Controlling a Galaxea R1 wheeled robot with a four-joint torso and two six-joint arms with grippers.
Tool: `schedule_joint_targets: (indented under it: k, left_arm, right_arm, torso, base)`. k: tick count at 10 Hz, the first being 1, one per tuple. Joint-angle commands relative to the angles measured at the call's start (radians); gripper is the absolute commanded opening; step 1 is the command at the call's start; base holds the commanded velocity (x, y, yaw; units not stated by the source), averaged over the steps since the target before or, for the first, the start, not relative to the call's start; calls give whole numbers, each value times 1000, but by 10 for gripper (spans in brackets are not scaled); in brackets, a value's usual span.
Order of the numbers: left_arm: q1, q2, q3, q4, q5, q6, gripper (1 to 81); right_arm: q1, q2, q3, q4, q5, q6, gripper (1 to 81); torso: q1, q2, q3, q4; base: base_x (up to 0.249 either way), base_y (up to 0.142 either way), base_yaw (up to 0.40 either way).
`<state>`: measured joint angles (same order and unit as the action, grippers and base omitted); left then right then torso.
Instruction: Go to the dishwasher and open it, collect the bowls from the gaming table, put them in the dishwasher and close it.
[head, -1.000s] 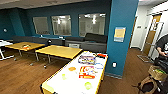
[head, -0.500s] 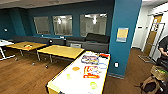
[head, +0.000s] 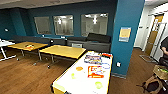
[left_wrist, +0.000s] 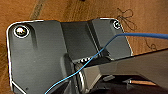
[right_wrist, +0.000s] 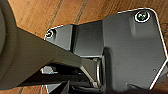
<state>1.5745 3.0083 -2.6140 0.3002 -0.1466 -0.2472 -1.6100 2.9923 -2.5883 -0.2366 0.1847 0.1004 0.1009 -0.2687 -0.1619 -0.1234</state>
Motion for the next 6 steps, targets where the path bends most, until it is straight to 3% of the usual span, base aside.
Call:
schedule_joint_targets:
  k: [1, 6]
  left_arm:
    - [-46, -1, 5, 5, 41, 2, 811]
    - [-46, 0, 5, 7, 39, 2, 811]
  right_arm:
    - [43, 6, 8, -13, -40, -4, 811]
    - [41, 6, 8, -13, -40, -4, 811]
  torso:
    - [0, 0, 0, 0]
    - [0, 1, 0, 0]
  base:
    - [0, 153, 0]
    - [0, 164, 0]
